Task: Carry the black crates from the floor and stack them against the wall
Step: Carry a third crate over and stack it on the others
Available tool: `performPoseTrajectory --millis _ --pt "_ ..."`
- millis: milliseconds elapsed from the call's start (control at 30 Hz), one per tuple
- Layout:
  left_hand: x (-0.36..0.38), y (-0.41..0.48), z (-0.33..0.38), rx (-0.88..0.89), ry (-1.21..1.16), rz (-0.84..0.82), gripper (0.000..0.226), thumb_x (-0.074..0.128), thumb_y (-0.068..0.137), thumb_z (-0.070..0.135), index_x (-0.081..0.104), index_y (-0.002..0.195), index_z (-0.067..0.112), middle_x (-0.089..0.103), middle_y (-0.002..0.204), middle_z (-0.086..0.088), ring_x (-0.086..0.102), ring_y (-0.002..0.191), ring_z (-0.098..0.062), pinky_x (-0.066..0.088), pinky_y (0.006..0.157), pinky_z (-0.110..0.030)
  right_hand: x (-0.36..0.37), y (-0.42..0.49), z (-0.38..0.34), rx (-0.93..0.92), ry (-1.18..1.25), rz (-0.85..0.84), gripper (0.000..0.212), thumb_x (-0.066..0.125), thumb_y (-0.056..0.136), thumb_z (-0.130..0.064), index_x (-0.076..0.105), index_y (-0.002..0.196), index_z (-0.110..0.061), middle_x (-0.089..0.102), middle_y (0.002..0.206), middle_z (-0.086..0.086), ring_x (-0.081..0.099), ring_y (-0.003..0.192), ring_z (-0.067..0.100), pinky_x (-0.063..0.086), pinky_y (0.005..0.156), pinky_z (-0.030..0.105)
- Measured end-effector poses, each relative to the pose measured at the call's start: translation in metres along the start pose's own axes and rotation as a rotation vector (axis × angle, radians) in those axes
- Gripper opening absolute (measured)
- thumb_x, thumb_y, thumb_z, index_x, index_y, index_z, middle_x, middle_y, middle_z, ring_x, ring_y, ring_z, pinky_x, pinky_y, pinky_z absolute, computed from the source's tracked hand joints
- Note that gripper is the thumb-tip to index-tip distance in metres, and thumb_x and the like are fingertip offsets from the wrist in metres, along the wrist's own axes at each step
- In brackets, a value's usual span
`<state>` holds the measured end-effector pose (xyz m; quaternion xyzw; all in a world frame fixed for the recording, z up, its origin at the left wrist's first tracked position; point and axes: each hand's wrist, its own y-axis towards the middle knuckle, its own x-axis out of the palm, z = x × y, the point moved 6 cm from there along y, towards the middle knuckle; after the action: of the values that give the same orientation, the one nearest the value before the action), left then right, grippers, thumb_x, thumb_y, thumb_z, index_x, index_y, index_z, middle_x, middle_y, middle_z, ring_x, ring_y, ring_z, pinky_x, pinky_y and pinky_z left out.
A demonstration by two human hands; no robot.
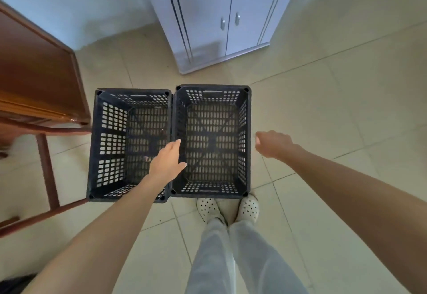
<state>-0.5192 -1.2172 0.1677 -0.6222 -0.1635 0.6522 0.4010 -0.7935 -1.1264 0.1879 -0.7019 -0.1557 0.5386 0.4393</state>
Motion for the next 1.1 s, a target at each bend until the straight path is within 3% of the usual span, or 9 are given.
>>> performPoseTrajectory --millis 333,533,633,733,867,933,967,1033,1100 --pt "0.105 0.11 -0.014 -0.012 0.081 0.021 0.083 0.056 0.097 0.032 0.001 0.156 0.014 -0.001 0.165 -0.001 0.012 0.151 -0.022 0.035 0.112 -0.045 0.138 0.106 0.013 0.174 0.365 0.001 0.039 0.043 0.1 -0.024 0.039 0.133 -0.005 0.054 0.124 0.012 0.055 0.099 0.028 0.044 0.081 0.037" --pt "0.135 0.185 -0.063 -0.036 0.185 0.205 0.088 0.055 0.097 0.03 -0.006 0.154 0.003 -0.008 0.164 -0.01 -0.012 0.151 -0.027 0.025 0.119 -0.044 0.192 0.189 0.014 0.228 0.581 0.117 0.084 0.048 0.1 -0.036 -0.007 0.153 -0.002 0.017 0.159 0.019 0.043 0.133 0.039 0.042 0.105 0.05" --pt "0.145 0.202 -0.068 0.001 0.238 0.303 0.09 0.06 0.094 0.033 0.003 0.154 -0.002 -0.007 0.163 -0.017 -0.01 0.15 -0.033 0.017 0.12 -0.044 0.2 0.21 0.017 0.267 0.806 0.262 0.057 0.045 0.1 -0.015 0.013 0.147 -0.009 0.057 0.123 0.021 0.062 0.097 0.034 0.052 0.08 0.045" --pt "0.156 0.201 -0.066 0.019 0.159 0.336 0.088 0.063 0.092 0.024 0.004 0.155 0.003 -0.012 0.163 -0.015 -0.009 0.15 -0.033 0.017 0.12 -0.044 0.206 0.212 0.026 0.233 0.817 0.319 0.041 0.039 0.098 -0.006 0.024 0.135 -0.012 0.06 0.094 0.015 0.059 0.077 0.031 0.046 0.063 0.04" --pt "0.156 0.19 -0.031 0.118 -0.115 0.319 0.094 0.058 0.091 -0.002 -0.005 0.156 0.021 -0.022 0.162 0.01 0.04 0.135 -0.018 0.057 0.069 -0.035 0.211 0.208 0.065 0.328 0.818 0.343 0.035 0.041 0.096 -0.003 0.03 0.129 -0.012 0.06 0.101 0.02 0.057 0.082 0.036 0.047 0.069 0.044" --pt "0.158 0.186 -0.008 0.135 -0.255 0.33 0.097 0.054 0.089 -0.011 -0.006 0.156 0.025 -0.01 0.164 0.011 0.05 0.102 0.004 0.053 0.073 -0.039 0.218 0.201 0.094 0.403 0.803 0.338 0.033 0.043 0.096 -0.004 0.031 0.126 -0.012 0.06 0.104 0.023 0.059 0.088 0.04 0.048 0.074 0.047" --pt "0.161 0.187 0.002 0.125 -0.325 0.323 0.098 0.055 0.088 -0.012 -0.004 0.156 0.026 0.001 0.165 0.007 0.046 0.111 0.005 0.051 0.089 -0.037 0.222 0.196 0.111 0.445 0.795 0.336 0.032 0.043 0.096 -0.004 0.032 0.125 -0.012 0.061 0.105 0.023 0.059 0.09 0.042 0.048 0.074 0.047" --pt "0.168 0.192 0.021 0.092 -0.479 0.299 0.092 0.059 0.086 -0.012 0.014 0.155 0.029 0.034 0.155 0.0 0.047 0.131 -0.01 0.044 0.108 -0.04 0.23 0.187 0.14 0.515 0.792 0.322 0.03 0.044 0.095 -0.002 0.034 0.122 -0.011 0.061 0.109 0.025 0.059 0.094 0.043 0.046 0.075 0.045" --pt "0.171 0.194 0.041 0.019 -0.586 0.284 0.075 0.06 0.084 -0.013 0.038 0.145 0.024 0.059 0.133 -0.002 0.061 0.118 -0.02 0.05 0.101 -0.042 0.234 0.176 0.161 0.555 0.802 0.293 0.029 0.046 0.095 -0.002 0.038 0.123 -0.008 0.061 0.113 0.024 0.059 0.098 0.043 0.045 0.077 0.044"
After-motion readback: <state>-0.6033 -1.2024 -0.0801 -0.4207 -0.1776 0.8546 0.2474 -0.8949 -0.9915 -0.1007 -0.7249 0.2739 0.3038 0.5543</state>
